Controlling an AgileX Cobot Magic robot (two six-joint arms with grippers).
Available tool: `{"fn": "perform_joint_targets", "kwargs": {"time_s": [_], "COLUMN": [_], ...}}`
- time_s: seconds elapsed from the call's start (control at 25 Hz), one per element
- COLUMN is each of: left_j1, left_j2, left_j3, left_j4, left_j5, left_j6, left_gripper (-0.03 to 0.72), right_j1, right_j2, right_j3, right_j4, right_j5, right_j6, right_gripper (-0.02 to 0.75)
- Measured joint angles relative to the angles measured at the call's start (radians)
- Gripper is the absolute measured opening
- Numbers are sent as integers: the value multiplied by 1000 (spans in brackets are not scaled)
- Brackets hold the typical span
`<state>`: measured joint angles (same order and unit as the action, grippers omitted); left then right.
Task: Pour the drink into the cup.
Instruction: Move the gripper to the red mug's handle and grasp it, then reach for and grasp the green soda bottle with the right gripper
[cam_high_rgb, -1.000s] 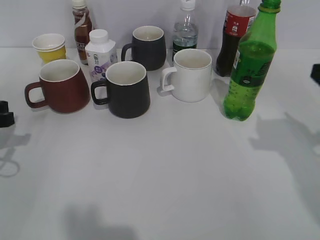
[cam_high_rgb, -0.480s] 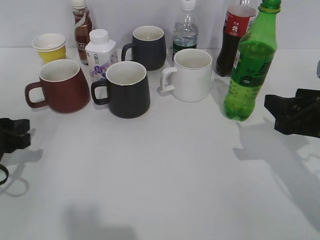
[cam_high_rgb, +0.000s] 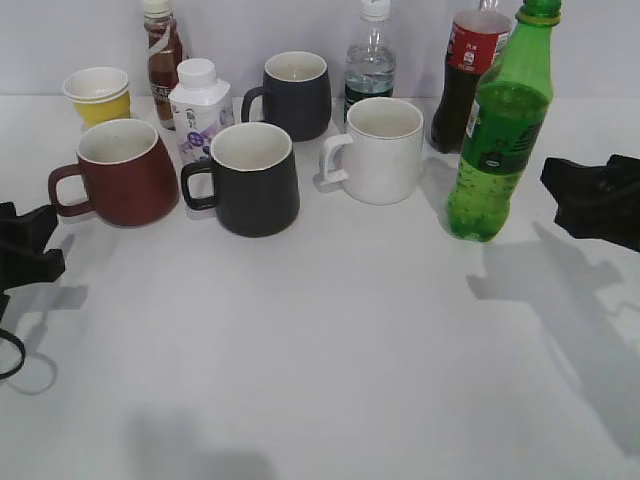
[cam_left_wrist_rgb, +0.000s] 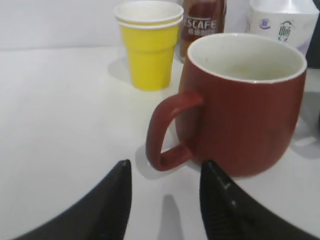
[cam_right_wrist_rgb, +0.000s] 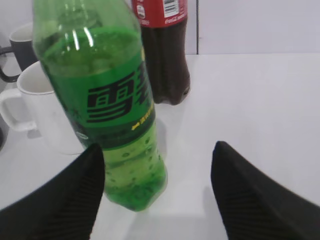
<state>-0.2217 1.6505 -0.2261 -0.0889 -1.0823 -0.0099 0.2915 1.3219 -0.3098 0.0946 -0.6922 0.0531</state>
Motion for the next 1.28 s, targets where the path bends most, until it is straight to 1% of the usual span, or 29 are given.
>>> {"fn": "perform_joint_targets", "kwargs": {"time_s": [0.08, 0.2, 0.36, 0.48, 0.6, 0.96, 1.08, 1.28], "left_j1": [0, 0, 0, 15, 34, 35, 35, 36], "left_j2": [36, 82, 118, 143, 162, 237, 238, 258], "left_j3": [-6, -36, -68, -89, -107, -135, -164, -234], "left_j4": [0, -3, -36, -46, -38, 5, 6, 0], "left_j5": [-40, -53, -88, -95, -96, -108, -107, -53], "left_j6": [0, 0, 1, 1, 1, 1, 1, 1], "left_gripper": [351, 351, 351, 351, 351, 351, 351, 351], "right_j1": [0, 0, 0, 0, 0, 0, 0, 0], "right_j2": [0, 0, 0, 0, 0, 1, 6, 26], "right_j3": [0, 0, 0, 0, 0, 0, 0, 0], "right_j4": [4, 5, 6, 6, 6, 6, 6, 6], "right_j5": [-16, -43, -54, -60, -61, -63, -63, -65], "right_j6": [0, 0, 0, 0, 0, 0, 0, 0], "right_gripper": [501, 501, 501, 501, 501, 501, 501, 501]}}
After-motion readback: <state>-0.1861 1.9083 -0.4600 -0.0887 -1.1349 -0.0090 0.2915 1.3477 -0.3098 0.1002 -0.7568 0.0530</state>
